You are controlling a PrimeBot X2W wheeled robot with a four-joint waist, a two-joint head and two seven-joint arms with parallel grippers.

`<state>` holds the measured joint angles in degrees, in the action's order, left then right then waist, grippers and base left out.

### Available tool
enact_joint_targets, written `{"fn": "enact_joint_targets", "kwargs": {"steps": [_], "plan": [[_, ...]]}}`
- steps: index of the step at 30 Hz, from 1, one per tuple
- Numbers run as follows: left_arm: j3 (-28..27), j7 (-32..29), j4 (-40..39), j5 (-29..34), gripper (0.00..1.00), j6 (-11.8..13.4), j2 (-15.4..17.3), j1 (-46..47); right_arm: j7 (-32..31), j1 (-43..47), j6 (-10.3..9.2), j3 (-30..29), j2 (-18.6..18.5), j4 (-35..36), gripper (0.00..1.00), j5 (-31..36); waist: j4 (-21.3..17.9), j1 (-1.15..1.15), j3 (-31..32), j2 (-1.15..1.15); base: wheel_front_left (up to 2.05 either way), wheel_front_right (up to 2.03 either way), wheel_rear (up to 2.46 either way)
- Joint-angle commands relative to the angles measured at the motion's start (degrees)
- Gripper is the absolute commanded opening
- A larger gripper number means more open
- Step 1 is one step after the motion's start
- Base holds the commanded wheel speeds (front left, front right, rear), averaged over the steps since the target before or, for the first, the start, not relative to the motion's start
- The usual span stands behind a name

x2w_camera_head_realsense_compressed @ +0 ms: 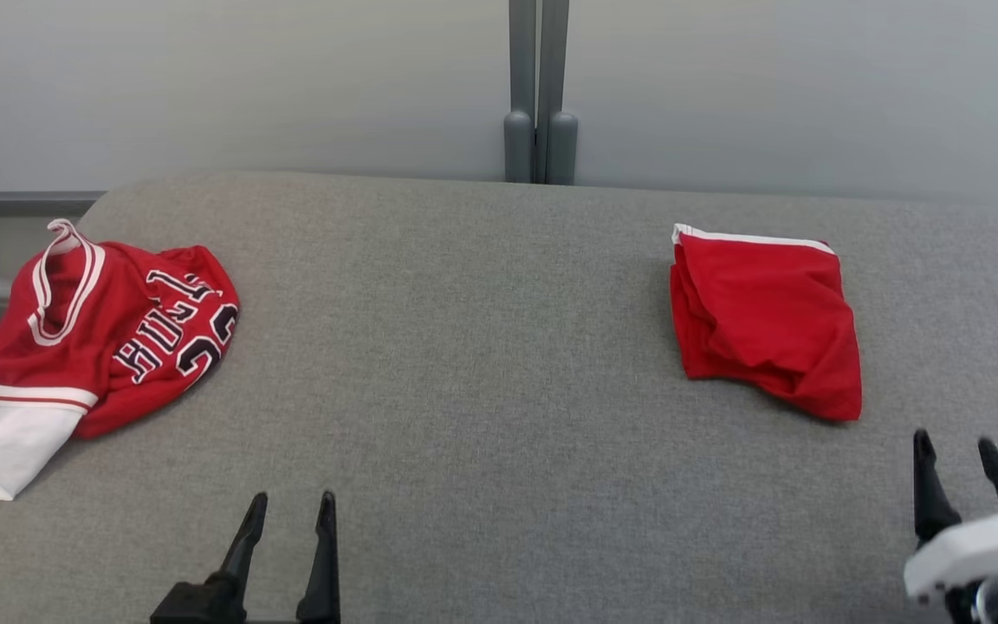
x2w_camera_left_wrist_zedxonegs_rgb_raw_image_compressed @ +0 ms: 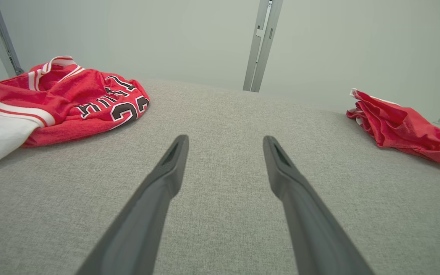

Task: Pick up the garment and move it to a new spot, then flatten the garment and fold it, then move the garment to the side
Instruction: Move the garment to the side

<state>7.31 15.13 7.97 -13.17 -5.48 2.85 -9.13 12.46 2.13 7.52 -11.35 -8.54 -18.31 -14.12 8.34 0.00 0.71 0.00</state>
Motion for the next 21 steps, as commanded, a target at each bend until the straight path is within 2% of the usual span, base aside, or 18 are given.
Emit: {"fn": "enact_joint_targets", "kwargs": {"steps": [1, 6, 9, 14, 21], "plan": [[0.76, 0.02, -0.44, -0.2, 1.0, 0.02, 0.09, 2.53, -3.34, -4.84, -0.06, -0.06, -1.45, -0.7, 1.0, -2.58, 0.47, 0.0, -4.2, 0.0, 0.0, 0.0, 0.0], [3.35, 0.02, -0.09, -1.15, 1.0, -0.14, 0.11, 6.5, -17.98, -17.22, -0.03, 0.25, -3.44, -5.06, 1.0, -6.92, 2.51, 0.0, -11.1, 0.0, 0.0, 0.0, 0.0], [4.51, 0.01, 0.23, -2.01, 1.0, 0.42, 0.11, 8.93, -23.22, -23.16, -0.07, 0.24, -5.01, -7.73, 1.0, -6.47, 4.44, 0.0, -14.48, 0.0, 0.0, 0.0, 0.0], [5.94, 0.01, 0.29, -3.34, 1.0, 0.87, 0.1, 11.1, -26.16, -29.57, -0.03, -1.21, -6.28, -13.26, 1.0, -3.42, 6.87, 0.0, -17.94, 0.0, 0.0, 0.0, 0.0], [5.95, 0.02, 0.2, -3.99, 1.0, 1.37, 0.1, 12.35, -28.64, -34.81, -0.02, -4.13, -4.97, -21.18, 1.0, -3.42, 7.85, 0.0, -19.83, 0.0, 0.0, 0.0, 0.0]]}}
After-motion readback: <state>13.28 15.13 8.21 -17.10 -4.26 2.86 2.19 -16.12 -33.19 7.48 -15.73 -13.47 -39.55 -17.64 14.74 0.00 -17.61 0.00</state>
